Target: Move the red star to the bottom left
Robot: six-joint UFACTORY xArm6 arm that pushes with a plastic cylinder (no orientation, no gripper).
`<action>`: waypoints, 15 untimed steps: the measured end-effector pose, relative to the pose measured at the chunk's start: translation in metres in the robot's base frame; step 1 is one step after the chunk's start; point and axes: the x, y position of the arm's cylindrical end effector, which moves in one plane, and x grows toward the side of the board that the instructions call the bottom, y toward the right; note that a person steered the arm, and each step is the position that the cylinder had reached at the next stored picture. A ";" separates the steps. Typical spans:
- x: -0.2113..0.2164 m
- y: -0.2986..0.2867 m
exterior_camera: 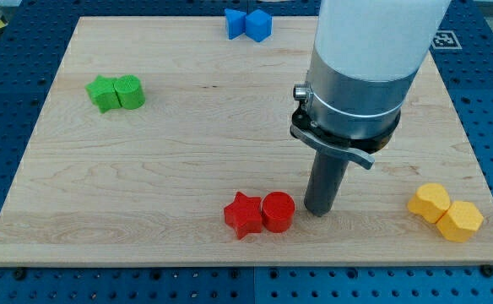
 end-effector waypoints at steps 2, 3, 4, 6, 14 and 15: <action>-0.007 0.000; -0.012 0.000; -0.017 0.000; -0.016 0.001; 0.022 -0.010; 0.022 -0.033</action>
